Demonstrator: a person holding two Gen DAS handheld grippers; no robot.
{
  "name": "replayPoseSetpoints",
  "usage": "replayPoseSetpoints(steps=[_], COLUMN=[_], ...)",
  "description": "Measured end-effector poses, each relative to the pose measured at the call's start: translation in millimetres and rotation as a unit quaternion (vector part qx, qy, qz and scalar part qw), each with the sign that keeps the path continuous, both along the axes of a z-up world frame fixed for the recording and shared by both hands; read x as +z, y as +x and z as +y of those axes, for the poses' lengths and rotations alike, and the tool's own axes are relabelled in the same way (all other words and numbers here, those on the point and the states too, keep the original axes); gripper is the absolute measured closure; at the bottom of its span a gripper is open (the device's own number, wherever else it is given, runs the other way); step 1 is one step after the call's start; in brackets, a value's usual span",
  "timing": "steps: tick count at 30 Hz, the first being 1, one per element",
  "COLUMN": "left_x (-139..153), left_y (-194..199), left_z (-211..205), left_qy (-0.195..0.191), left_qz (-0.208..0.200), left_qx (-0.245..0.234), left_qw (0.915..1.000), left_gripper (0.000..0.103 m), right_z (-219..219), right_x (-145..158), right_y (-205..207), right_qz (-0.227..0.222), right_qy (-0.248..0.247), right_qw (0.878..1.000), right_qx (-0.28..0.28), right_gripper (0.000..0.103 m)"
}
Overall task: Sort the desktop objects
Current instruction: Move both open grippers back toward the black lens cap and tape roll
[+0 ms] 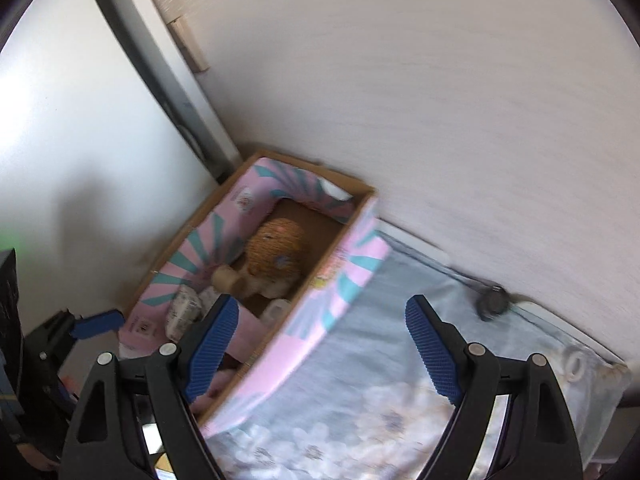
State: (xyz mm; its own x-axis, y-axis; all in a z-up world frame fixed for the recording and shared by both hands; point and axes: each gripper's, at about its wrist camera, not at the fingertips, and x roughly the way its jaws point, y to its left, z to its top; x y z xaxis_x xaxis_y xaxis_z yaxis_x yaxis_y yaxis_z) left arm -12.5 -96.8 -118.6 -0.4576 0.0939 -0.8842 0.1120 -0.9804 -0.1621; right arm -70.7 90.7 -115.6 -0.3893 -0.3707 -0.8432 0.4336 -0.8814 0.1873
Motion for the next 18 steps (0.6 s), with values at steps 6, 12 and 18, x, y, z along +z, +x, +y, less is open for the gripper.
replayPoseSetpoints(steps=[6, 12, 18], left_x=[12.6, 14.2, -18.1], left_y=[-8.4, -31.4, -66.4], left_z=[27.7, 72.9, 135.6], left_qy=[-0.011, -0.031, -0.024], left_qz=[0.023, 0.030, 0.005], left_qx=[-0.009, -0.047, -0.094], left_qw=[0.9996, 0.9979, 0.9953], left_gripper=[0.000, 0.000, 0.000], right_z=[51.9, 133.7, 204.0], right_x=[4.7, -24.1, -57.0], right_y=[18.1, 42.1, 65.4], right_qz=[0.039, 0.025, 0.048], right_qy=[0.024, 0.007, 0.014], right_qw=[0.997, 0.990, 0.976], right_qx=[-0.055, -0.137, -0.212], right_gripper=[0.020, 0.020, 0.020])
